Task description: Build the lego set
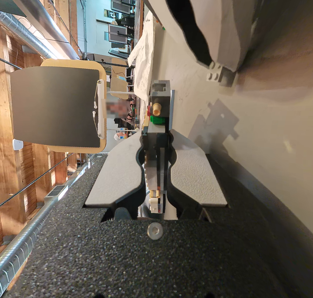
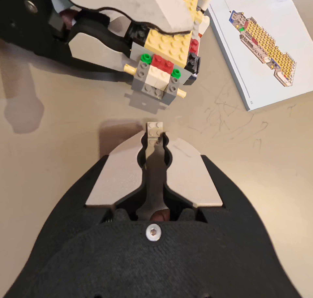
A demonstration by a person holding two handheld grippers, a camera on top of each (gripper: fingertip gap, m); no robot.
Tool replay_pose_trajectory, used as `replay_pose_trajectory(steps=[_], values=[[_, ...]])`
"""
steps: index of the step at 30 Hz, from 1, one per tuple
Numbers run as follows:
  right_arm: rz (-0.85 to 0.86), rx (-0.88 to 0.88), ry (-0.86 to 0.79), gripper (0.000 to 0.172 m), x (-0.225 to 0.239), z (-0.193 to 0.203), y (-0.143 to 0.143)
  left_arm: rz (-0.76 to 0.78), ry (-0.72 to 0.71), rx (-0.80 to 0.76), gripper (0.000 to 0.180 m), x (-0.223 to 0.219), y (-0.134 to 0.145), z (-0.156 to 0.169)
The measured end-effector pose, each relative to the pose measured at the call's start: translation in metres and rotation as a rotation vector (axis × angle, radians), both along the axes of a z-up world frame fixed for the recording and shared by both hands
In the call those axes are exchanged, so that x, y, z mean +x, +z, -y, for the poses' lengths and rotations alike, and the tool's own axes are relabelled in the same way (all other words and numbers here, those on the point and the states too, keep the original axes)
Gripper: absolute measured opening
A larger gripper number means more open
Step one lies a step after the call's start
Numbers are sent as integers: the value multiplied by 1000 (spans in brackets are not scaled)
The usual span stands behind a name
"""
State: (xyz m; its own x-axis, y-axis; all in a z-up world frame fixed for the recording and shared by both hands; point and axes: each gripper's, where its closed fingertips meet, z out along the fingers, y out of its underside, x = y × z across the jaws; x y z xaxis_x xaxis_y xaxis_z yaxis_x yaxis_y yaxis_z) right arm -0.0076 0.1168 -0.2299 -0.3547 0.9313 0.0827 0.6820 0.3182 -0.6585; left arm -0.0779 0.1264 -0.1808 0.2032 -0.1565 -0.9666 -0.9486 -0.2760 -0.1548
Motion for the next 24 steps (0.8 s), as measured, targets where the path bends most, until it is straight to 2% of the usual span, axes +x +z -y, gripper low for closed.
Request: replay_pose_trajectory(steps=[5,11,14,24], values=[[-18,0,-16,17,0,-3,6,-8,2,1,24,2,2,2],[-184,-42,-56,16,-5,-4,54,-15,36,13,24,1,4,2],[-215,-36,-46,16,-6,3,65,-19,48,14,24,3,4,4],[-182,-37,-64,16,-10,7,61,-21,37,21,24,8,5,12]])
